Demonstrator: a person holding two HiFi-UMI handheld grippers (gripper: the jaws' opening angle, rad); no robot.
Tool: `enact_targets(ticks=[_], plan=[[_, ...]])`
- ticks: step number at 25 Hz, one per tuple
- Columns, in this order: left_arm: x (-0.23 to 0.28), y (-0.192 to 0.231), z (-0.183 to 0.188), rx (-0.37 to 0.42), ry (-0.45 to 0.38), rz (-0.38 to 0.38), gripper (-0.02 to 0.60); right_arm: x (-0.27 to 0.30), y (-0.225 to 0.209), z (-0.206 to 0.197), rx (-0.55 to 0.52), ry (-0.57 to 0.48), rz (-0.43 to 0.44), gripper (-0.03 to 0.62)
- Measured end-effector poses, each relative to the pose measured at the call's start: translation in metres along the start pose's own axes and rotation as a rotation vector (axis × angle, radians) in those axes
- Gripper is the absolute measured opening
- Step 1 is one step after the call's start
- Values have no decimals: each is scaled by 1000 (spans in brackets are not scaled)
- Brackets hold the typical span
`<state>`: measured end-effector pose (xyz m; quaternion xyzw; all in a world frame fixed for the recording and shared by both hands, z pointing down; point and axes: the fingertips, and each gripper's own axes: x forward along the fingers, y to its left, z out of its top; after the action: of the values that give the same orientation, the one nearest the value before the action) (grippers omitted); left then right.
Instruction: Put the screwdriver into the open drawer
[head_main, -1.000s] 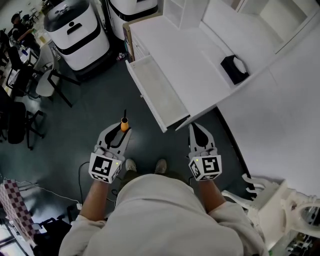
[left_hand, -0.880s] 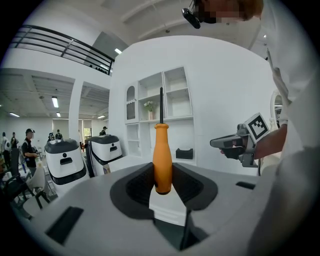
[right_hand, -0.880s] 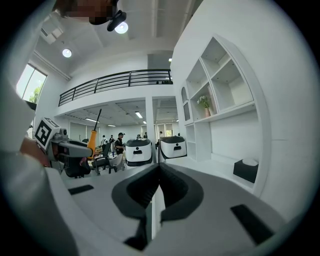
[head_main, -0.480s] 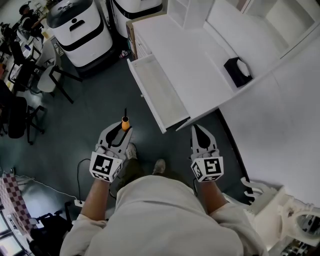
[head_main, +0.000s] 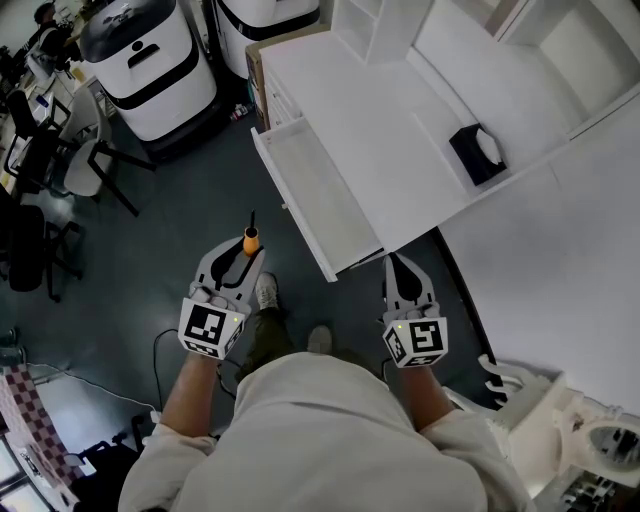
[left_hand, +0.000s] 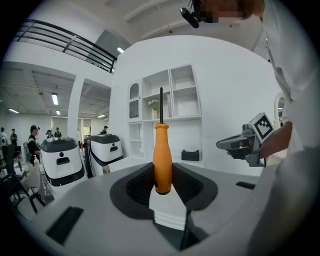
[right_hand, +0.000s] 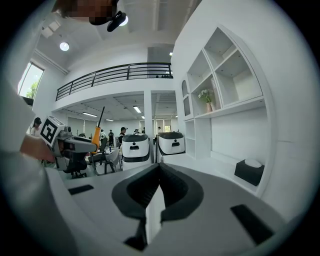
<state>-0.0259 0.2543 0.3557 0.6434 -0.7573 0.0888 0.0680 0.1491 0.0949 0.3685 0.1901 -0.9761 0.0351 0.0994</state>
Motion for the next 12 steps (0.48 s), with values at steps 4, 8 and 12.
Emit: enact_targets(ticks=[4,8,12], plan=[[18,33,4,-1,-11,-22,114,32,3,11,-4,-2,-25,3],[36,67,4,-2,-15,-44,114,67,10,21,-3,-7,-46,4],[54,99,1,-2,-15,-76,114,100,14,30,-3,-14,-77,5]])
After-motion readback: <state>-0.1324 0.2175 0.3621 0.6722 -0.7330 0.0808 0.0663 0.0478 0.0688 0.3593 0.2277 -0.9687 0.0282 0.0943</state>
